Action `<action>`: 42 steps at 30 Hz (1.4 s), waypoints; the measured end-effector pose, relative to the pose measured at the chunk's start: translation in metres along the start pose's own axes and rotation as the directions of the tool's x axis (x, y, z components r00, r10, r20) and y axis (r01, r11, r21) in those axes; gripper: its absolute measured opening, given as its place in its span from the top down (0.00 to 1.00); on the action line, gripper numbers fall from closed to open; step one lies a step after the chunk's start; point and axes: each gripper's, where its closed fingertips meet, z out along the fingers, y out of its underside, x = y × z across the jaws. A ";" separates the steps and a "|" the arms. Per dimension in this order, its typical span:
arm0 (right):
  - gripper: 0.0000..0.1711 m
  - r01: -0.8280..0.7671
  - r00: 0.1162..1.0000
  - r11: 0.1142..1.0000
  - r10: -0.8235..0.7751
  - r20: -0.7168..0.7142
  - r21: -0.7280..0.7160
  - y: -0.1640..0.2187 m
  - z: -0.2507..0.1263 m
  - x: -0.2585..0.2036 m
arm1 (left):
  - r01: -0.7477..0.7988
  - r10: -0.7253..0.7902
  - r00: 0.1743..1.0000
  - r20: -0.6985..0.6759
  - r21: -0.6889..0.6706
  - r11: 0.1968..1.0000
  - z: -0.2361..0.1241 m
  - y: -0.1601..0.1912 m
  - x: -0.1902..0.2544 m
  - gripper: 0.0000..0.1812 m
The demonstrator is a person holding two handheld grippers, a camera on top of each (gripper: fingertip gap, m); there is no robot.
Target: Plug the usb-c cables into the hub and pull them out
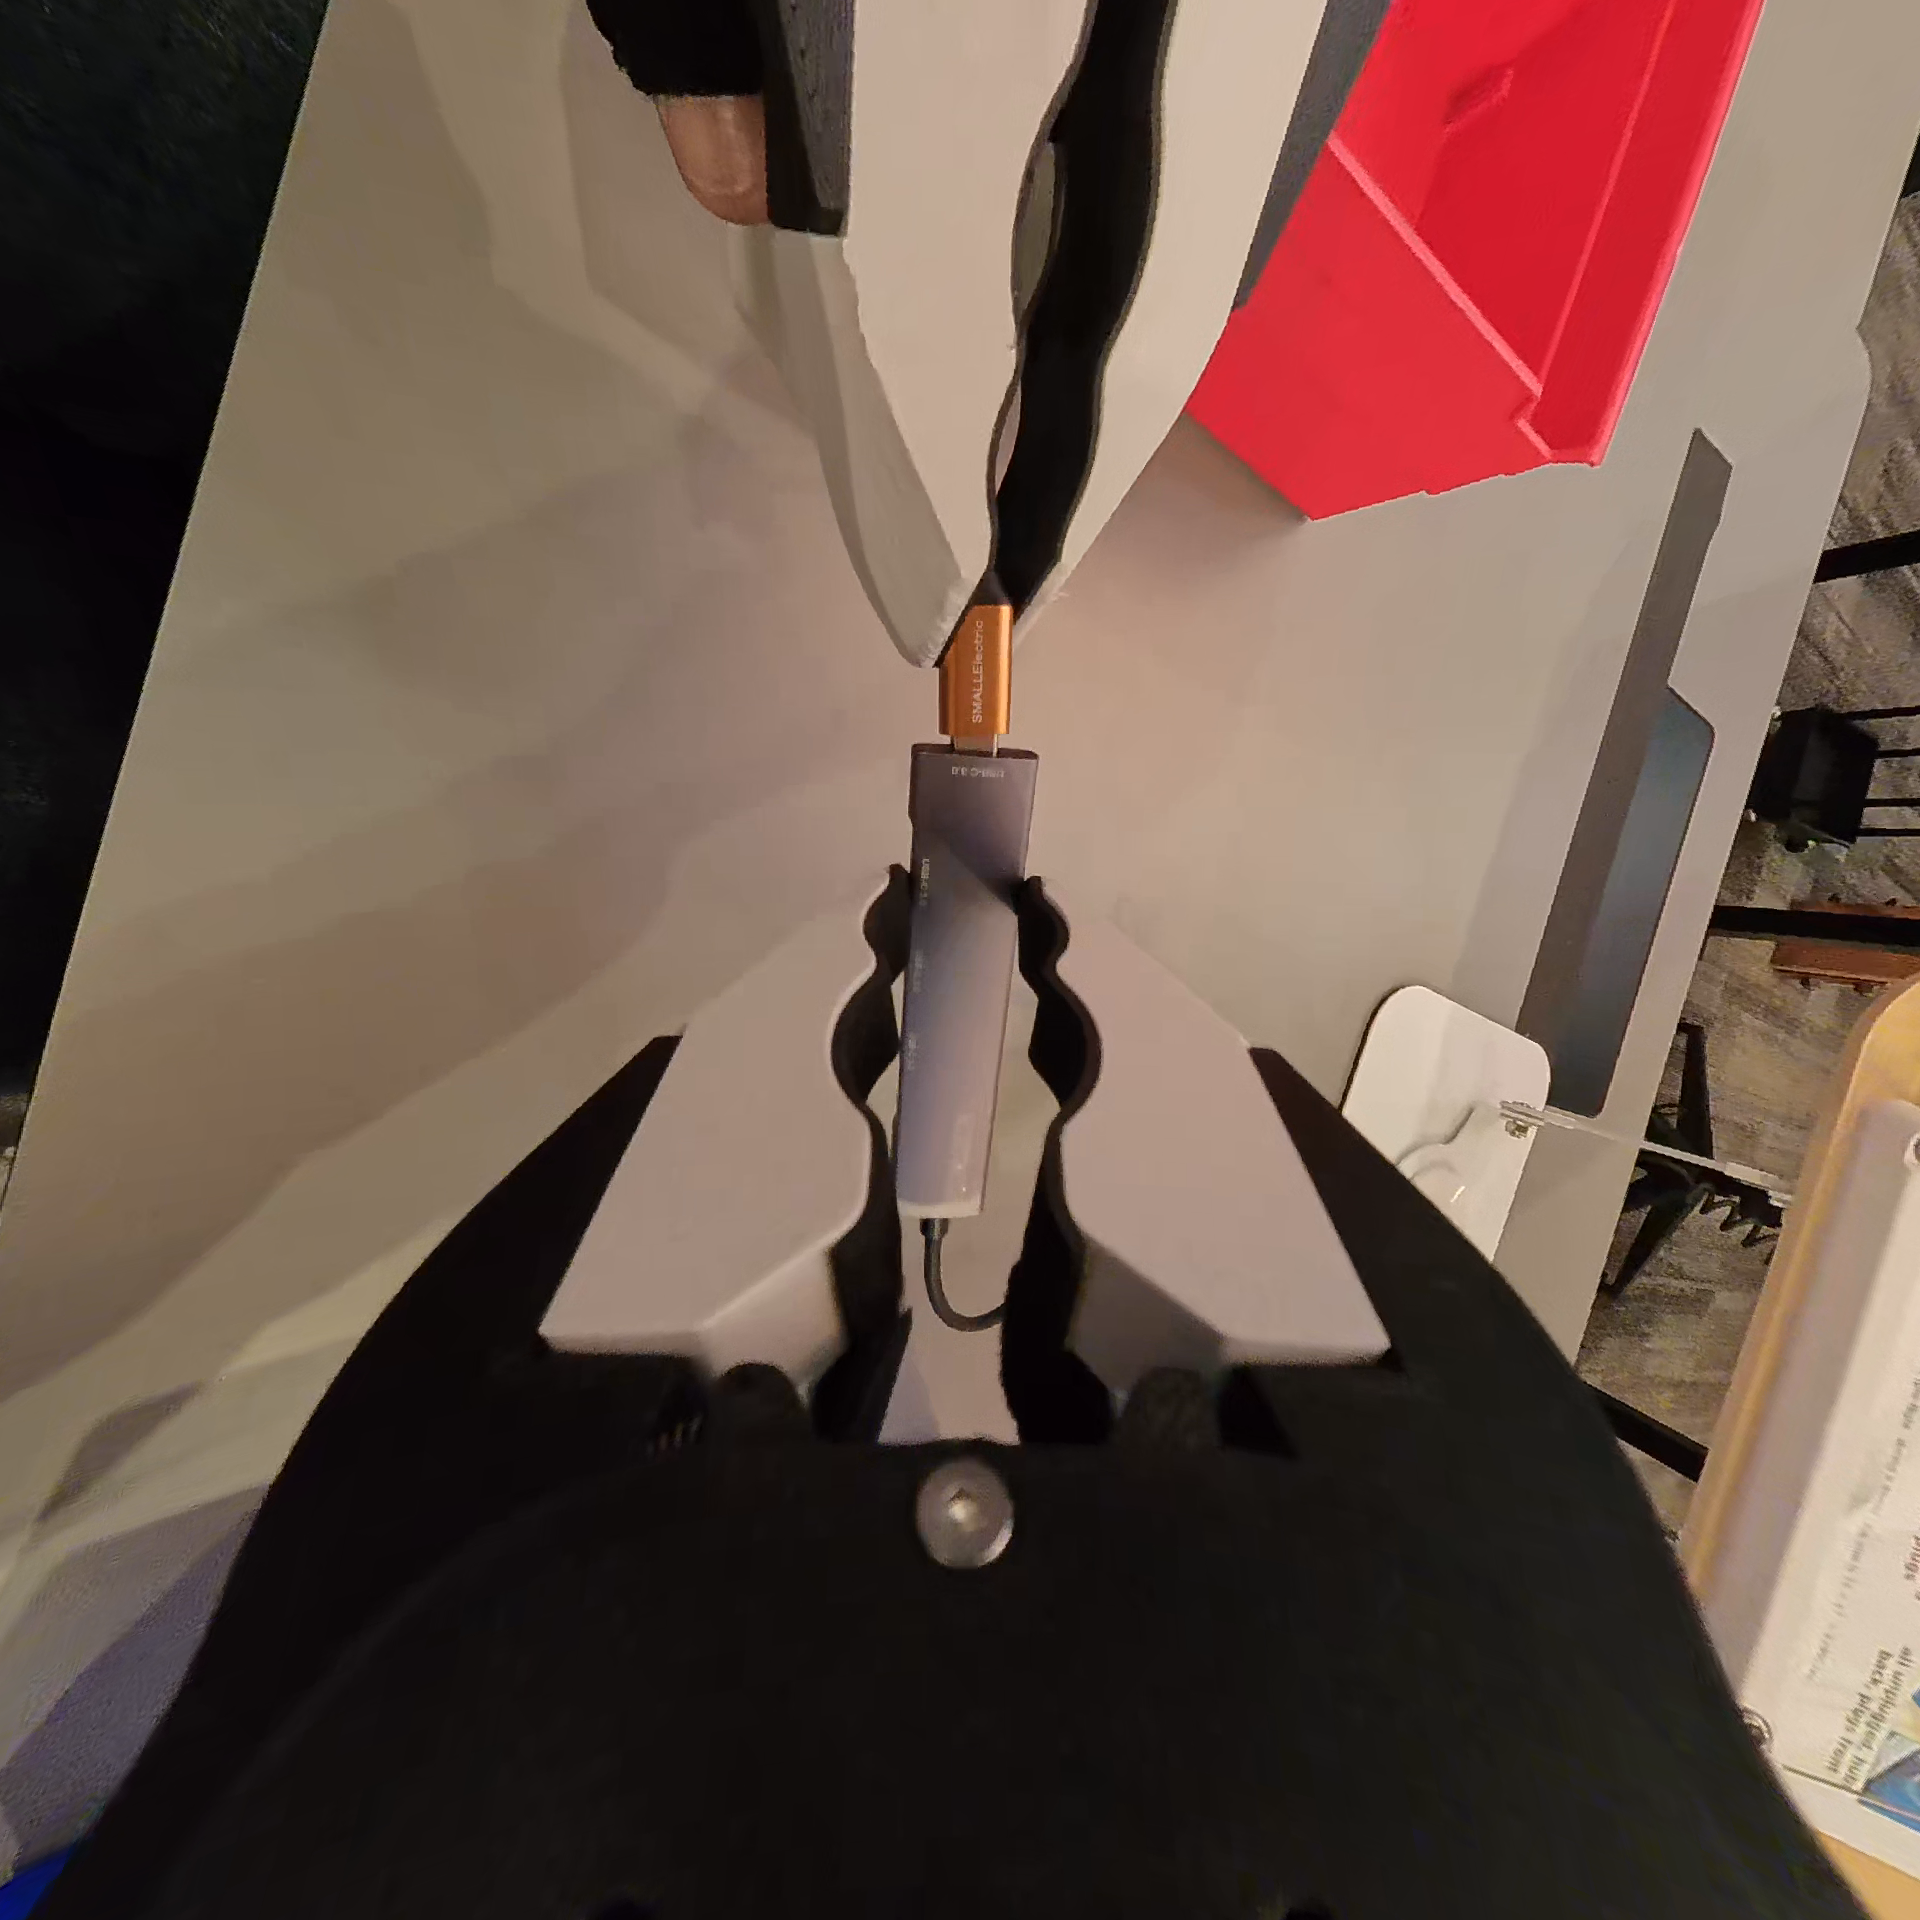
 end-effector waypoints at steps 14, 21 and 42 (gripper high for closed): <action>0.90 0.041 0.996 0.997 -0.045 -0.077 -0.062 0.000 -0.002 0.000 | -0.024 0.024 0.999 0.021 0.004 1.000 0.000 -0.002 0.002 0.94; 0.90 0.055 0.994 0.994 -0.064 -0.088 -0.096 -0.001 0.002 -0.002 | -0.041 0.041 0.999 0.020 0.007 0.999 0.000 -0.003 0.005 0.94; 0.90 -0.118 0.980 0.993 0.116 -0.163 -0.002 0.014 -0.041 0.028 | -0.213 0.144 0.958 0.247 0.284 0.935 -0.064 -0.078 -0.014 0.92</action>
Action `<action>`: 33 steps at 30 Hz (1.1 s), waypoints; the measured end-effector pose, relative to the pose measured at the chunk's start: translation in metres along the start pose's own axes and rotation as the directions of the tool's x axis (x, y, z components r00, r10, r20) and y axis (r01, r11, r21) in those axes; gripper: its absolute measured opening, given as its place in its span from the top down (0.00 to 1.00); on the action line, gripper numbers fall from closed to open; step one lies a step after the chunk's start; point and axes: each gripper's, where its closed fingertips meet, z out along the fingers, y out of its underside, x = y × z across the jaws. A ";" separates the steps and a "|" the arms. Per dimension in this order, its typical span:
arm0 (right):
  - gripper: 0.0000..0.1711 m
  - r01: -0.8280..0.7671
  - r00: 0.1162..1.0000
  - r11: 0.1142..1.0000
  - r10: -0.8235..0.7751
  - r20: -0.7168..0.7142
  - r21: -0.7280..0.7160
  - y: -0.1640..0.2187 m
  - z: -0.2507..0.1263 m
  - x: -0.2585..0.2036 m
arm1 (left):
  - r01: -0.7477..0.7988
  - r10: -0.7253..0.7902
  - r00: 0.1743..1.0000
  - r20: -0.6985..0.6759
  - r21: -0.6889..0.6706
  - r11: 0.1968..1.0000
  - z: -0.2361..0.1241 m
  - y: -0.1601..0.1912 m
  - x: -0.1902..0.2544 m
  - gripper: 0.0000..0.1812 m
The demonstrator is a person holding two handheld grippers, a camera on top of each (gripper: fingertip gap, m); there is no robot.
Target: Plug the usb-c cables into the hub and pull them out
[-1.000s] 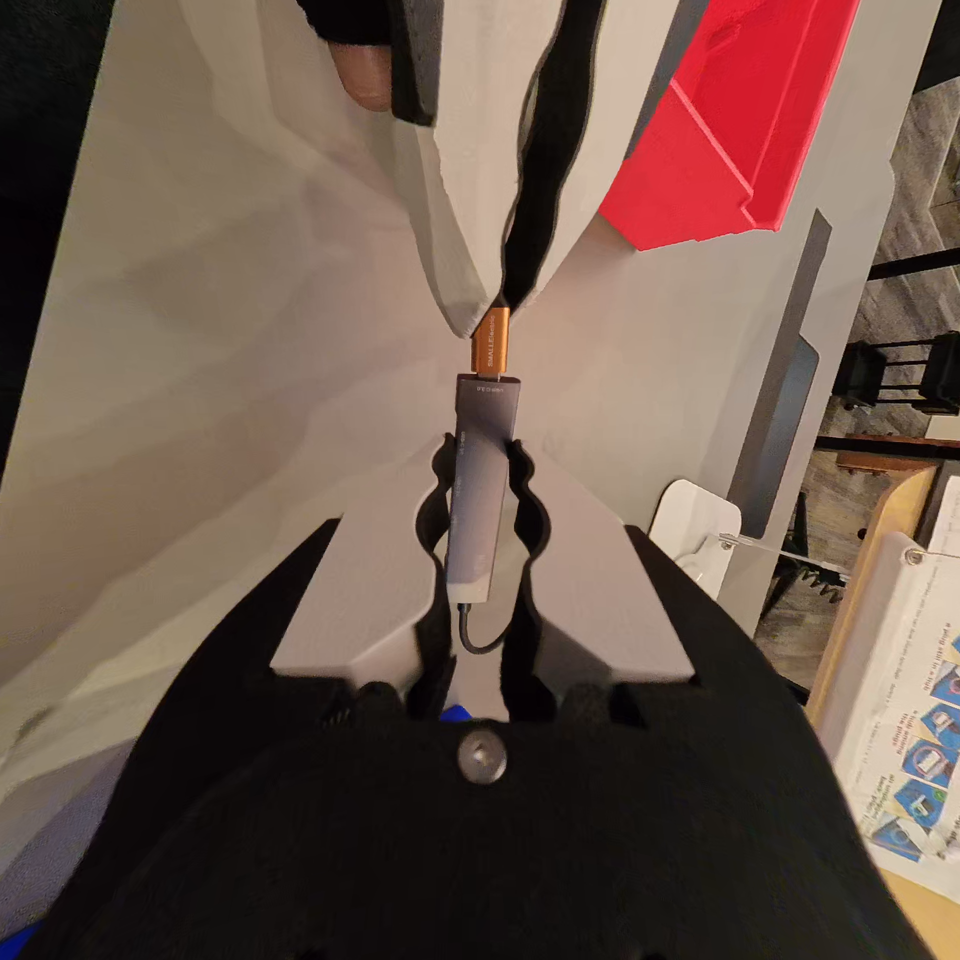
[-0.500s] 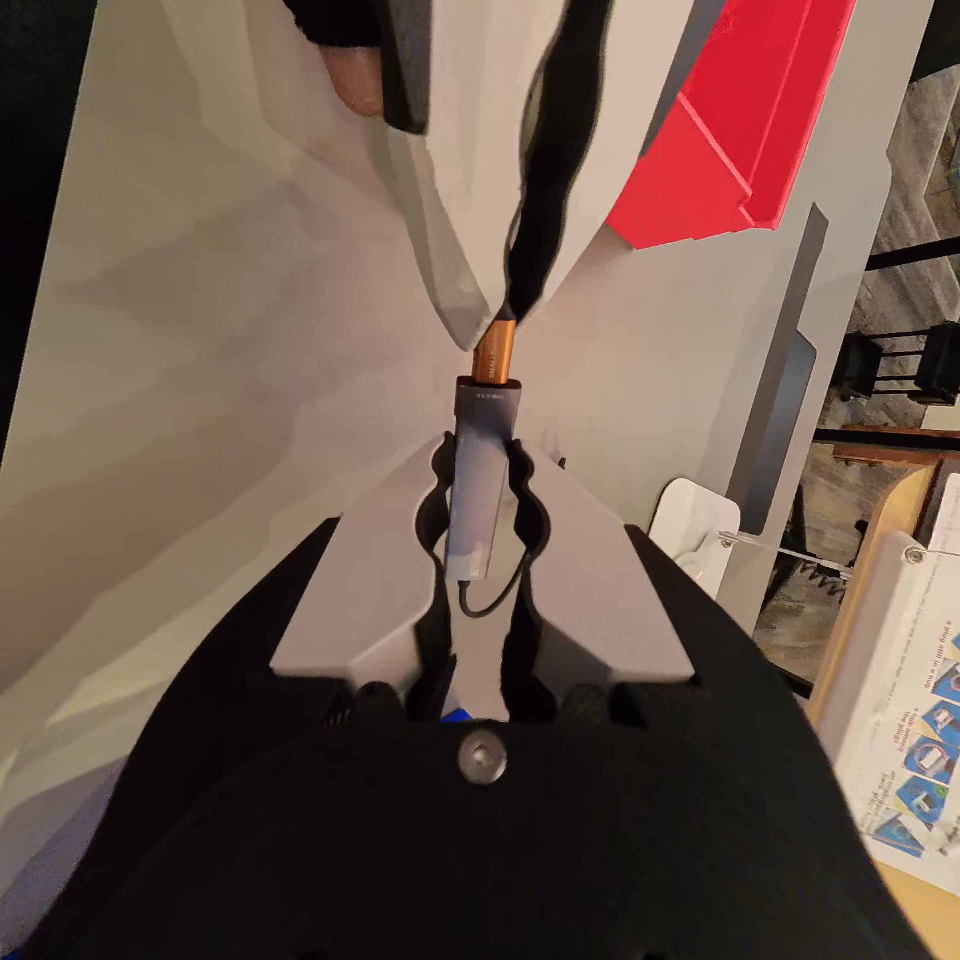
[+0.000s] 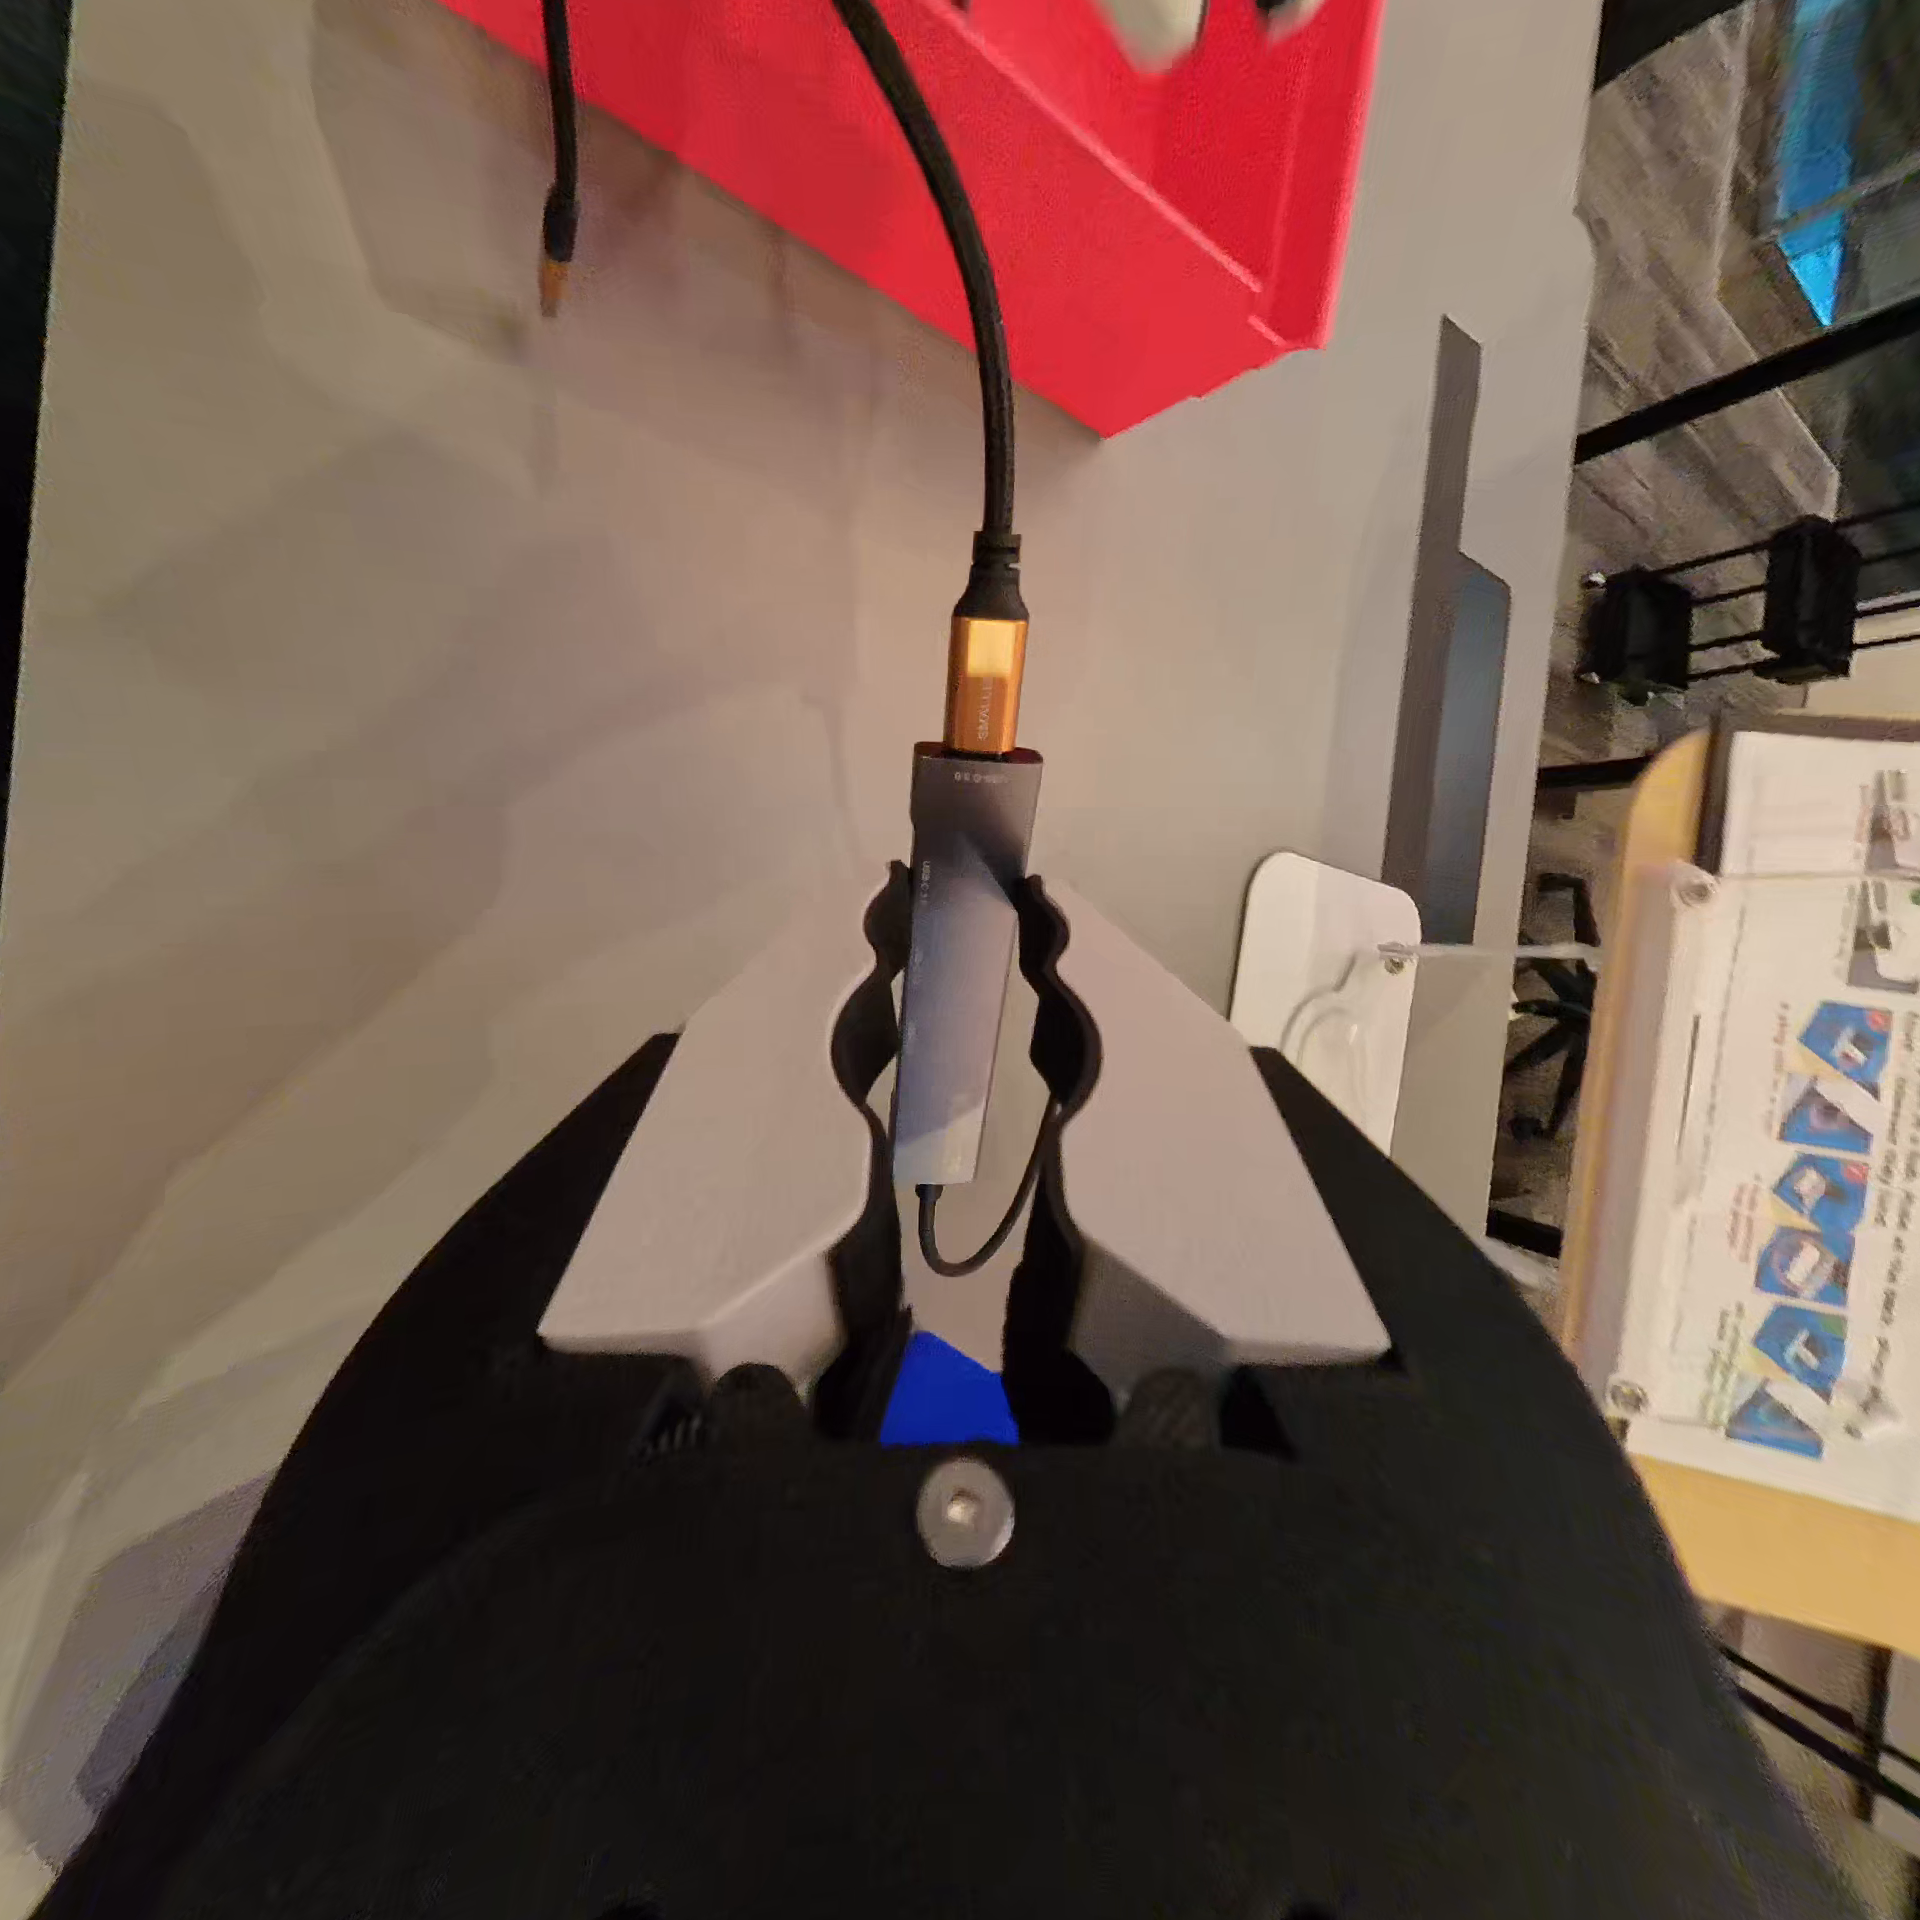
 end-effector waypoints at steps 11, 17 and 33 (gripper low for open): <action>0.90 -0.199 0.963 0.975 0.214 -0.163 0.102 0.022 -0.083 0.071 | -0.115 0.102 0.986 0.133 0.096 0.989 -0.027 -0.035 -0.020 0.94; 0.90 -0.341 0.884 0.914 0.391 -0.255 0.219 0.051 -0.157 0.110 | -0.121 0.113 0.986 0.123 0.062 0.991 -0.021 -0.022 -0.020 0.95; 0.89 -0.715 0.488 0.431 0.872 -0.050 0.551 0.170 -0.192 0.090 | -0.109 0.110 0.991 0.074 -0.009 0.994 -0.002 -0.001 -0.009 0.95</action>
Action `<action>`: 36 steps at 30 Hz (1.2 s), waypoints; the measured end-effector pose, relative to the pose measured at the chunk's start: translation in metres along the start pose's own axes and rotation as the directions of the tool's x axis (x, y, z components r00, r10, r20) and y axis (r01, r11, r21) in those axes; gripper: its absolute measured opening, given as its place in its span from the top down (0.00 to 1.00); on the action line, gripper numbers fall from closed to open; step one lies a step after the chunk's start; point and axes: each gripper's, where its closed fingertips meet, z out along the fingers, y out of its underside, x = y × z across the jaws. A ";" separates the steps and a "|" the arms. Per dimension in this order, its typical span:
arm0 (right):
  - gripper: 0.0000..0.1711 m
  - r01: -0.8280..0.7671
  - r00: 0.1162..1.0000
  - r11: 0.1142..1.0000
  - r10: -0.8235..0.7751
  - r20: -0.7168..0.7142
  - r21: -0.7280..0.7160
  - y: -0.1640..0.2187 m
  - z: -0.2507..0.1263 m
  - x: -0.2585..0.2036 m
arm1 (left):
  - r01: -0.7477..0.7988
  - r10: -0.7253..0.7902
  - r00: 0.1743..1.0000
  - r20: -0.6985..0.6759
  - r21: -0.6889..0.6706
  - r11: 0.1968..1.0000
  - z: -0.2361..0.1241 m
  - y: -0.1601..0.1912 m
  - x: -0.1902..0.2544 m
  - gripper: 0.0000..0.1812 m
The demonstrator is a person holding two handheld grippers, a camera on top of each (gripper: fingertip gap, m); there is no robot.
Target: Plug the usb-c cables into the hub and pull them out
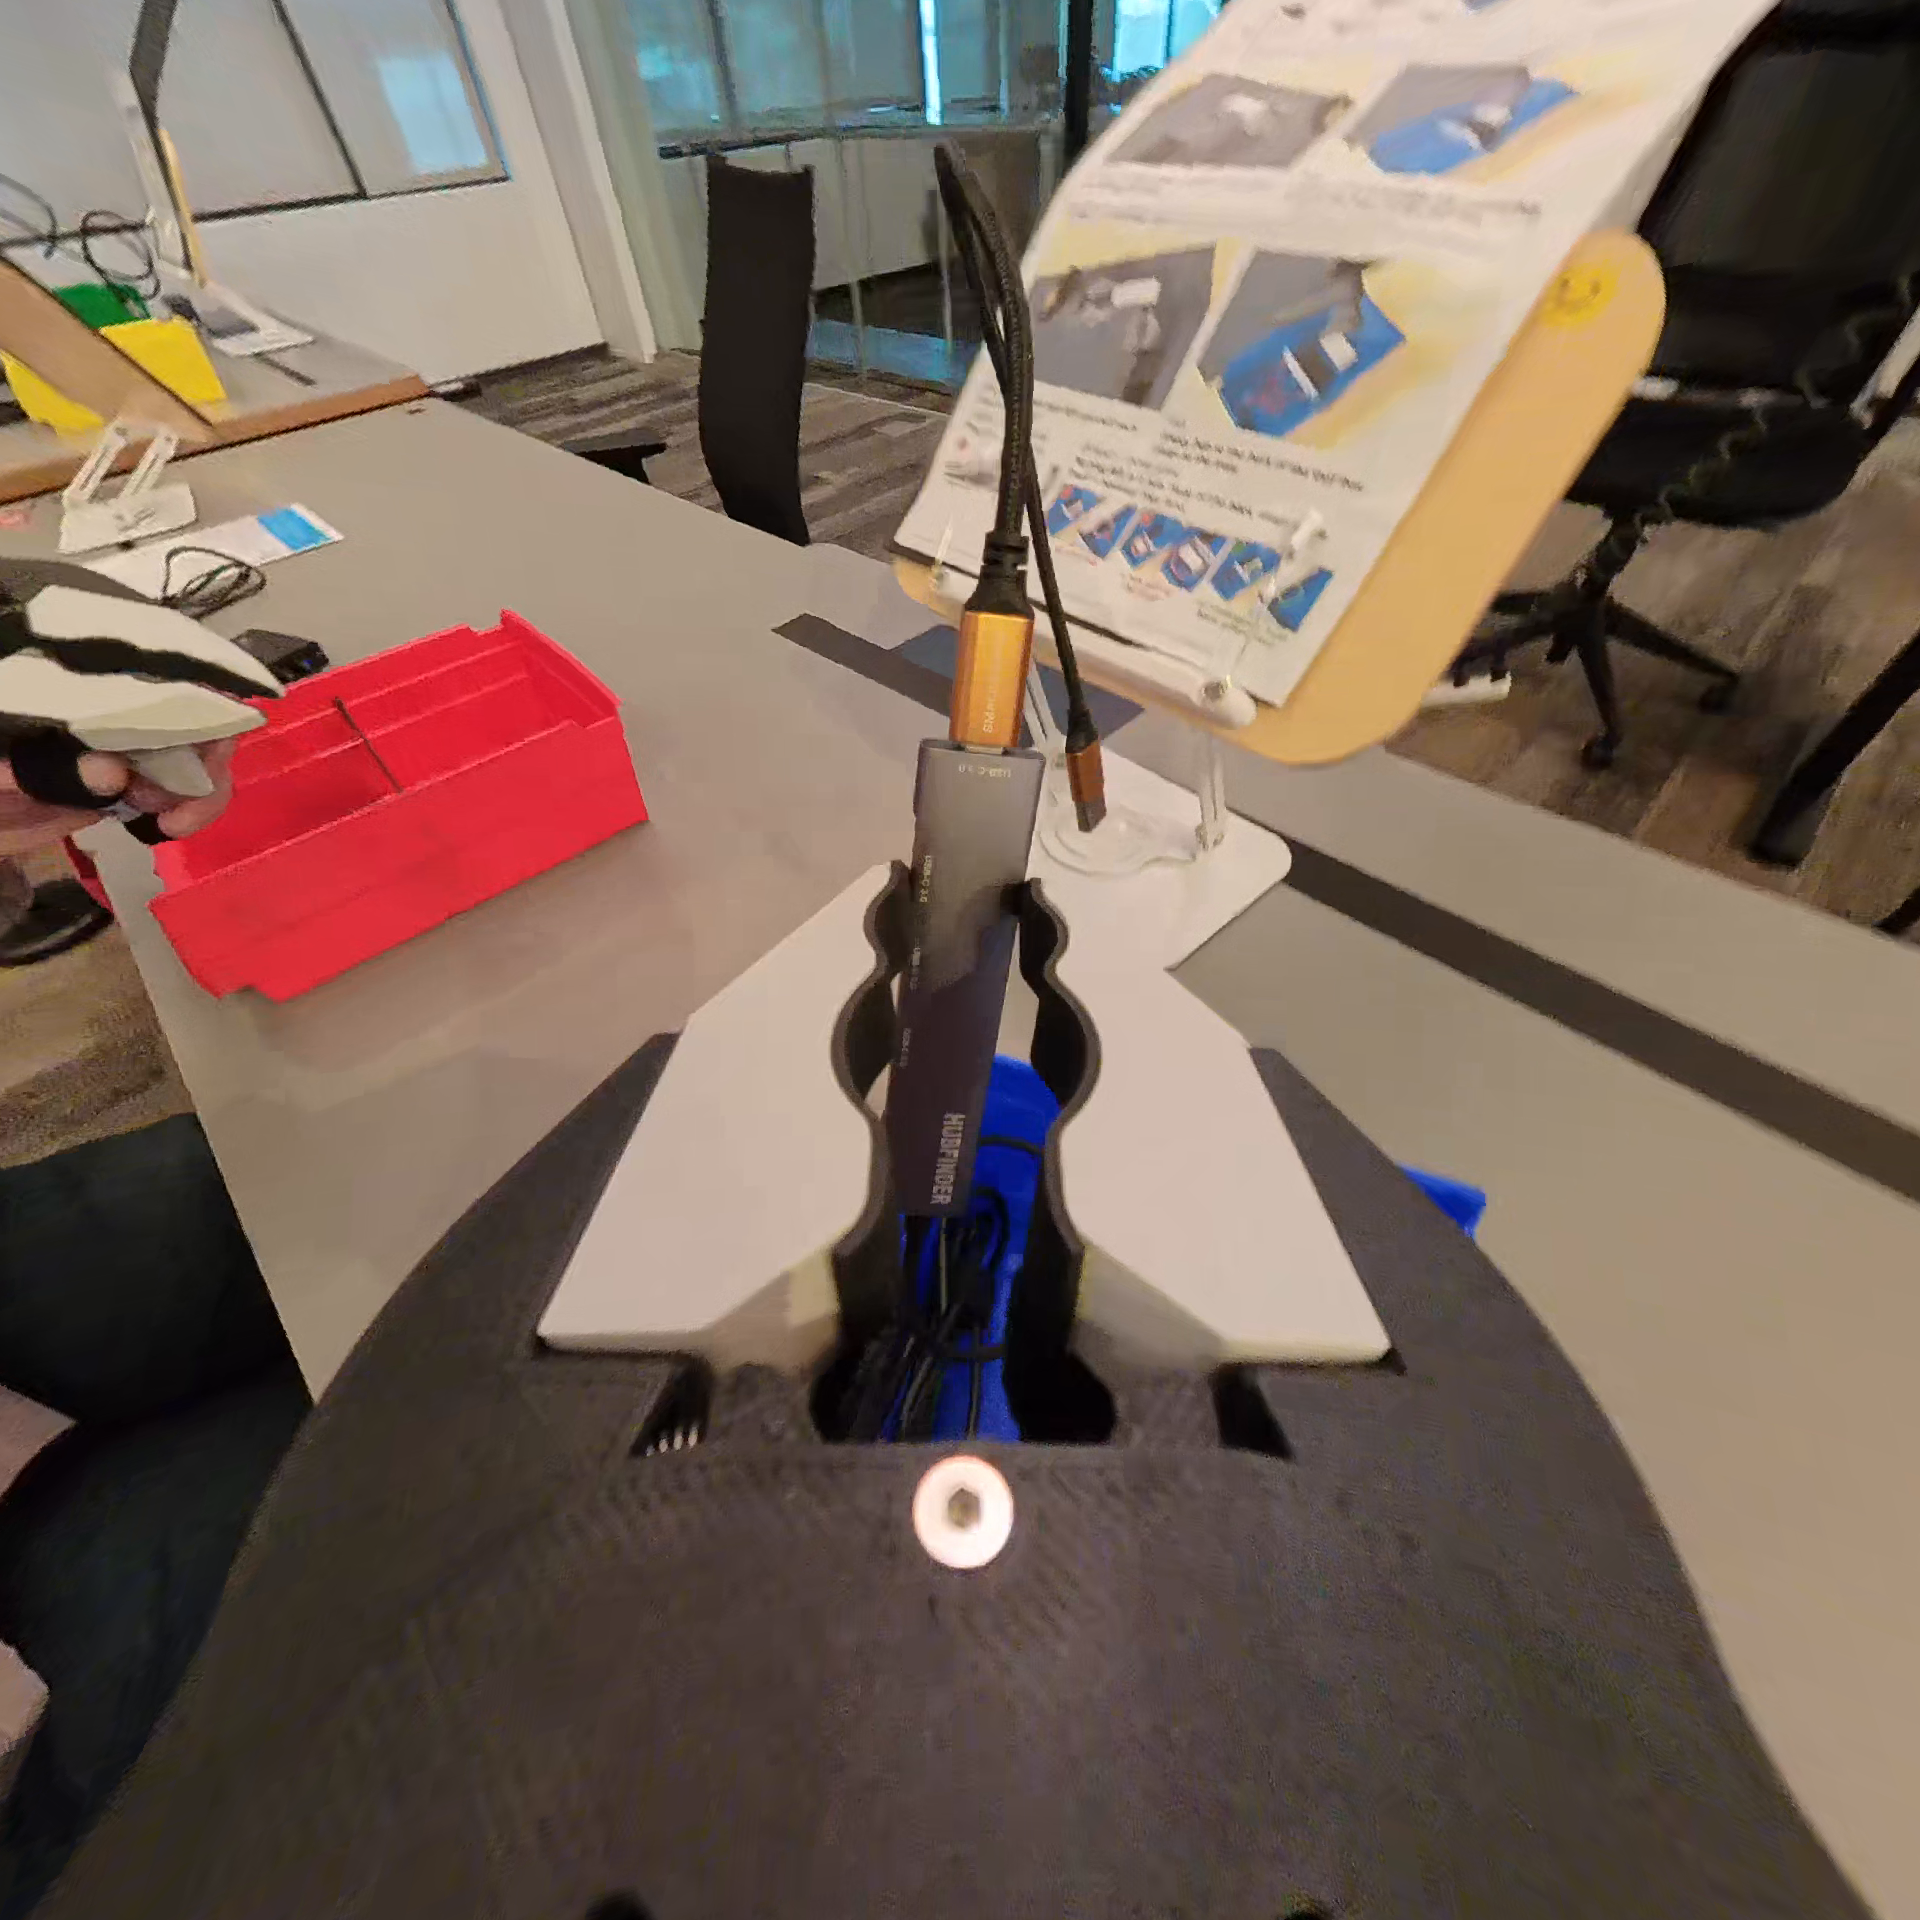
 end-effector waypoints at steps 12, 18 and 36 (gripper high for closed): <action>0.89 -0.261 0.963 0.960 0.252 -0.097 -0.100 0.105 0.033 0.048 | -0.036 0.033 0.999 -0.040 -0.097 0.995 0.015 0.028 0.017 0.92; 0.89 -0.297 0.954 0.955 0.296 -0.037 -0.016 0.093 0.041 0.044 | -0.041 0.036 0.998 -0.045 -0.112 0.993 0.016 0.033 0.017 0.92; 0.89 -0.445 0.894 0.883 0.447 0.024 0.150 0.089 0.051 0.038 | -0.046 0.040 0.998 -0.055 -0.123 0.991 0.019 0.038 0.020 0.92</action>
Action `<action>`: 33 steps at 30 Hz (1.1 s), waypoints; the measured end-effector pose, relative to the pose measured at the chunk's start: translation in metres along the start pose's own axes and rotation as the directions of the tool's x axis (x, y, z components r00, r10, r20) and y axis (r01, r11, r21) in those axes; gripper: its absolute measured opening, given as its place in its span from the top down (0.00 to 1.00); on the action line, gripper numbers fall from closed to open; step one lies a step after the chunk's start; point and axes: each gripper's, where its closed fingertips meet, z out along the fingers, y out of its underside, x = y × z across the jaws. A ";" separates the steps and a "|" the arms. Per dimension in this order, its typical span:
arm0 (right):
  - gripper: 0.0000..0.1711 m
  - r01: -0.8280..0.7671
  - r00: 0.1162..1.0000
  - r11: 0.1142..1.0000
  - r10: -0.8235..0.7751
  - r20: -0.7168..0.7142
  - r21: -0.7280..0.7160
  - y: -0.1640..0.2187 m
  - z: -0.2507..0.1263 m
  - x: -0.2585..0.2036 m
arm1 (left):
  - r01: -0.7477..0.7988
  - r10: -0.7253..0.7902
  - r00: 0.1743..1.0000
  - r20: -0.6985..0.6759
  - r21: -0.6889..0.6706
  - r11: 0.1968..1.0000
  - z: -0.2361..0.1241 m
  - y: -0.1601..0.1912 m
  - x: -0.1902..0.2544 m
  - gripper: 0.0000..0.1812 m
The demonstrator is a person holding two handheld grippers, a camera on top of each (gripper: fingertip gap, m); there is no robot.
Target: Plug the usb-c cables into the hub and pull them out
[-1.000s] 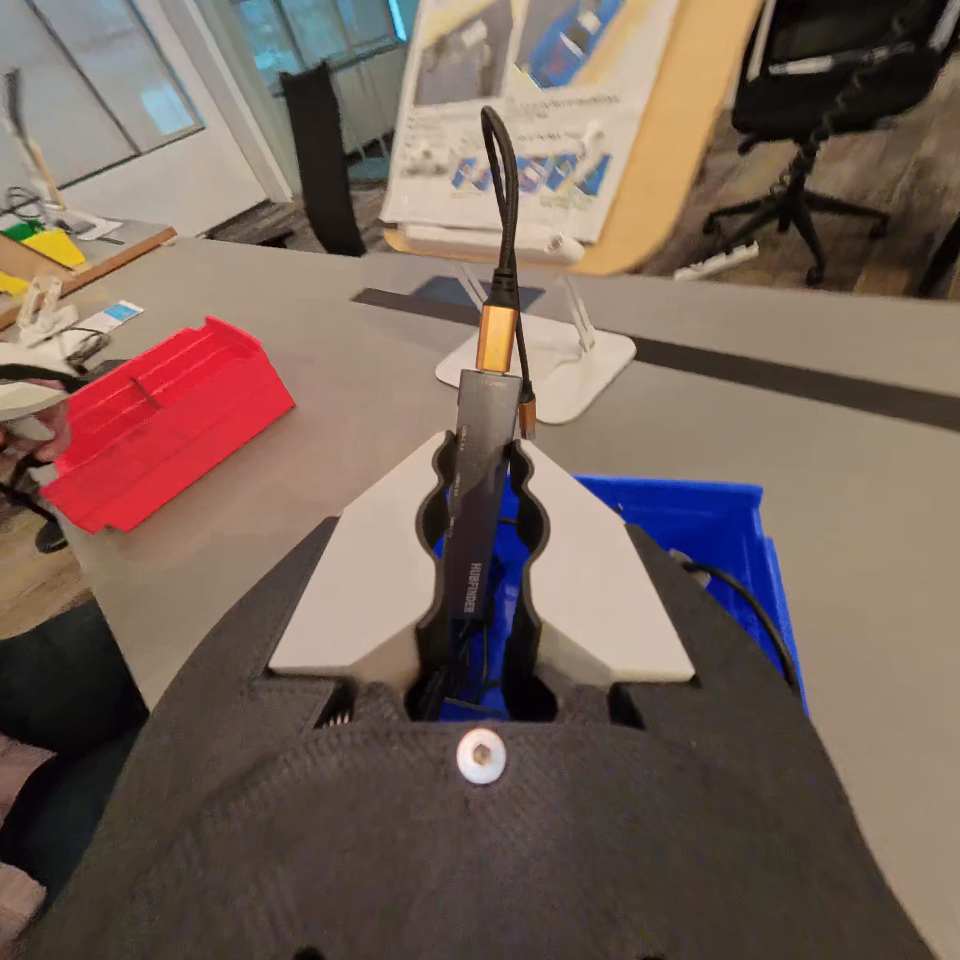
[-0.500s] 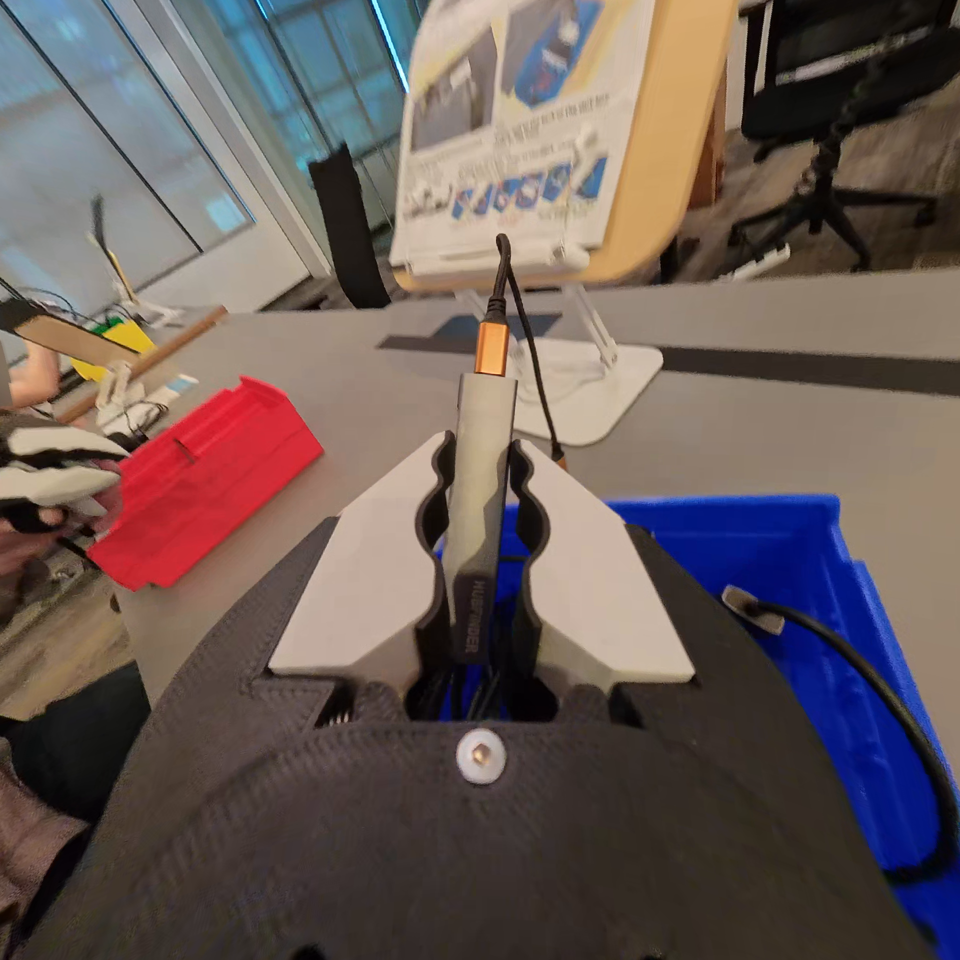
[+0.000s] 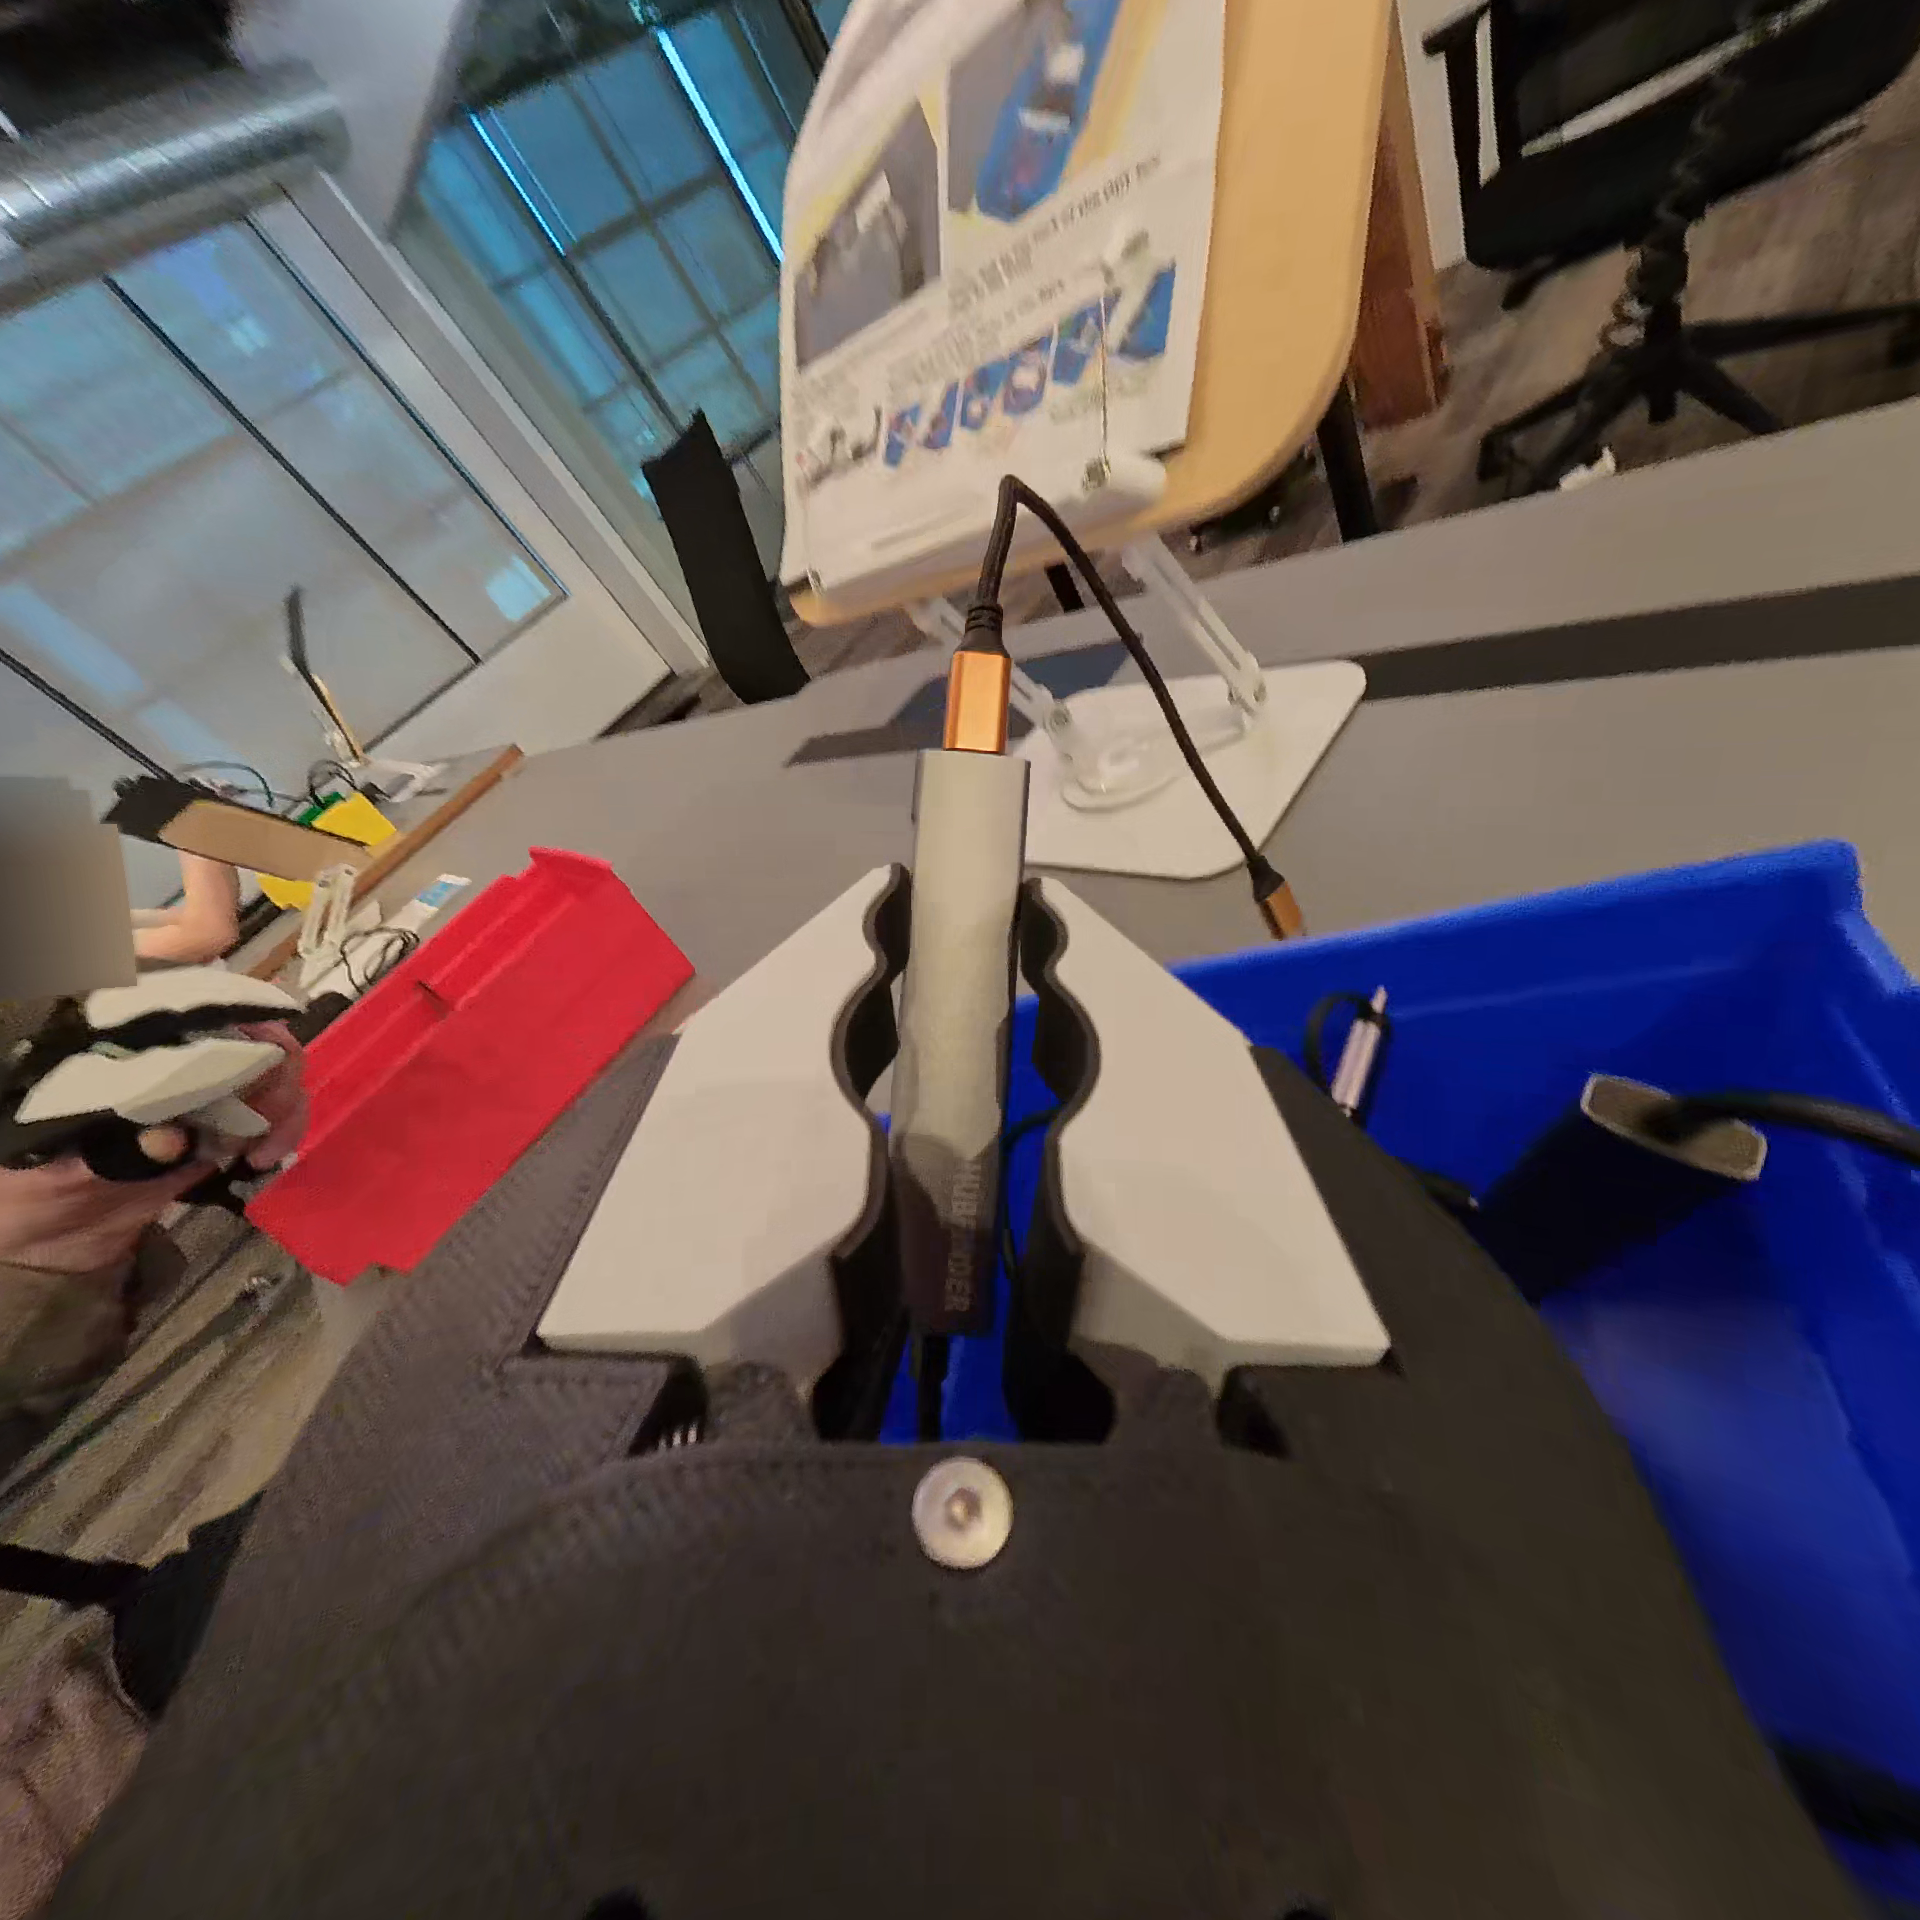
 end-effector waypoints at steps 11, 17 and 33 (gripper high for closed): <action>0.89 0.053 0.996 0.991 -0.061 -0.064 -0.123 0.039 0.002 0.022 | -0.013 0.013 1.000 -0.006 -0.019 1.000 0.006 0.004 0.005 0.92; 0.89 0.084 0.989 0.971 -0.109 -0.104 -0.222 0.065 0.001 0.034 | -0.014 0.013 1.000 -0.010 -0.027 1.000 0.009 0.007 0.006 0.92; 0.88 0.375 0.801 0.650 -0.586 -0.122 -0.661 0.102 -0.001 0.051 | -0.054 0.054 0.999 0.008 -0.045 0.998 0.007 0.008 0.005 0.92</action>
